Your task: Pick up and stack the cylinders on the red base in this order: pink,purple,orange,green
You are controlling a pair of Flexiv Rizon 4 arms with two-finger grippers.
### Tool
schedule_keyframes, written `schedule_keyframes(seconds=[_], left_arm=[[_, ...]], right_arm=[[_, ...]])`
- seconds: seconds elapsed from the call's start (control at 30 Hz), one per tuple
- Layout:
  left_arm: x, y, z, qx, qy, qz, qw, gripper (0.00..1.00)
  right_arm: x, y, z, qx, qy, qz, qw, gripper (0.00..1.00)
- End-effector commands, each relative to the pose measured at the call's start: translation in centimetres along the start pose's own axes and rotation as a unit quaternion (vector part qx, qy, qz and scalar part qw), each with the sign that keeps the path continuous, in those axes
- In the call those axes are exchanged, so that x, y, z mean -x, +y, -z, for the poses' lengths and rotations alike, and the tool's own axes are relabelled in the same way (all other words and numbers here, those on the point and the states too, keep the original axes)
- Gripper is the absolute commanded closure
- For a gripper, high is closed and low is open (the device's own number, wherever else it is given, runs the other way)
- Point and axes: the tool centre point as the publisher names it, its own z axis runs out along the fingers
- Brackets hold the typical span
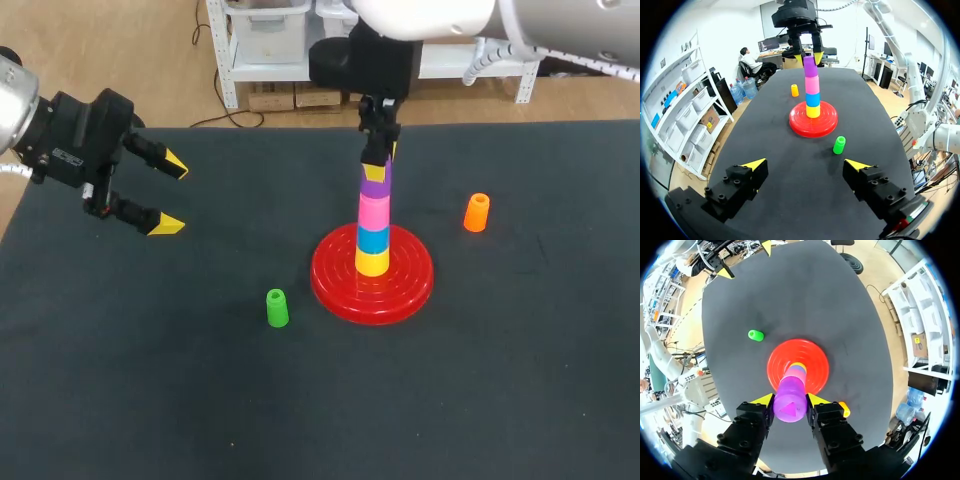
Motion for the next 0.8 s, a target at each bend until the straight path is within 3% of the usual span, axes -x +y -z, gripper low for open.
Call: schedule_keyframes(seconds=[0.03, 0.8], left_arm=[[-0.13, -0.04, -0.03, 0.001, -0.002, -0.001, 1.0, 0.0], [-0.13, -0.04, -0.03, 0.001, -0.002, -0.001, 1.0, 0.0]], right_arm=[[0.15, -0.15, -0.42, 0.003, 0.002, 0.001, 1.0, 1.0], [0.32, -0.41, -1.27, 0.014, 0.009, 0.003, 1.0, 1.0]])
